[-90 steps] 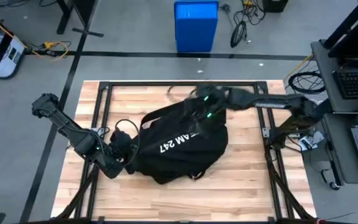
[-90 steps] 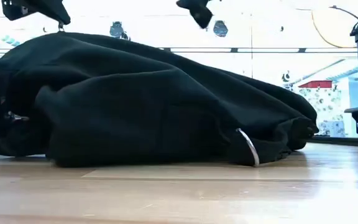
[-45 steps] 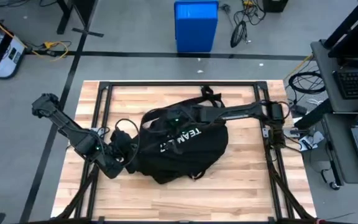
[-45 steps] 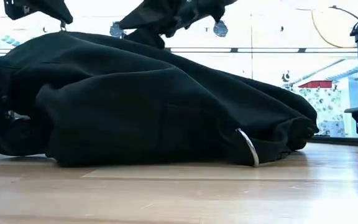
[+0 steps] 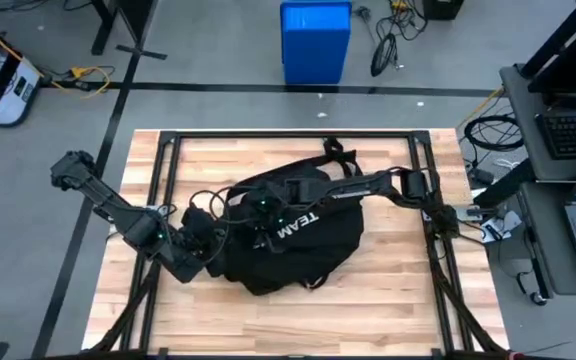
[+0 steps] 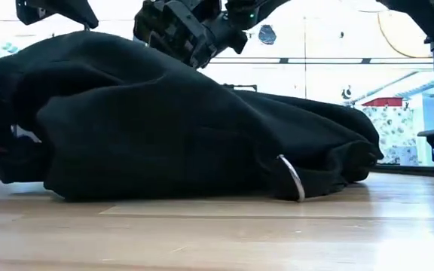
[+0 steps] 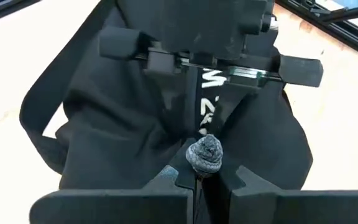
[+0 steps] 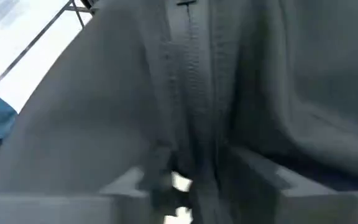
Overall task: Unpack backpack
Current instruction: Close the black backpack
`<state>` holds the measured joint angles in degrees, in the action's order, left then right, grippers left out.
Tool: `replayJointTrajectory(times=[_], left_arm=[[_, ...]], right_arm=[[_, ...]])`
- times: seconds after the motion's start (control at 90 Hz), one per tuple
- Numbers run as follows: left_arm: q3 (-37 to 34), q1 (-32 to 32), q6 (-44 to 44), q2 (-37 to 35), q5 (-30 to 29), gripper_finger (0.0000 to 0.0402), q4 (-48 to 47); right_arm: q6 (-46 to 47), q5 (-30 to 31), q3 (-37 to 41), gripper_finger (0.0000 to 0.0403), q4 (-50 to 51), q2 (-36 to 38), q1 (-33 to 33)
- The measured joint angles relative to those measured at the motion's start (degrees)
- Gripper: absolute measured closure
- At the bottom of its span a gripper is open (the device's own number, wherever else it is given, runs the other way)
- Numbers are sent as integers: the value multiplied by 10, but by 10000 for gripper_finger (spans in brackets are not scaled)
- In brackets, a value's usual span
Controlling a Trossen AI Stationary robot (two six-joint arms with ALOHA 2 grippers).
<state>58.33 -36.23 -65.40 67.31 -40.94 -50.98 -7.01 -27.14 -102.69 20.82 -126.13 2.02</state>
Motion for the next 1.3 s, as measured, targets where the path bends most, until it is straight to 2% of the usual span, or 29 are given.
replayJointTrajectory(times=[0.089, 0.211, 0.333, 0.444, 0.6, 0.833, 1.2, 1.3], left_arm=[[0, 2, 1, 0, 0, 401, 3], [0, 1, -2, 0, 2, 401, 9], [0, -4, -22, 0, 20, 401, 3], [0, -14, -80, 0, 32, 401, -36], [0, -35, -164, 0, 34, 401, -92], [-6, -68, -226, 7, 34, 402, -114], [-7, -97, -243, 38, 27, 401, -89], [-4, -97, -222, 38, 10, 387, -70]], right_arm=[[0, 0, 0, 377, 3, 0, 2], [23, 1, 0, 395, 6, 0, 6], [37, 0, 0, 399, 41, 18, 10], [28, 4, 0, 401, 83, 46, 10], [1, 27, 0, 402, 164, 103, 10], [-12, 64, 1, 403, 254, 173, 10], [5, 77, 1, 402, 277, 190, 9], [5, 78, 1, 395, 269, 190, 9]])
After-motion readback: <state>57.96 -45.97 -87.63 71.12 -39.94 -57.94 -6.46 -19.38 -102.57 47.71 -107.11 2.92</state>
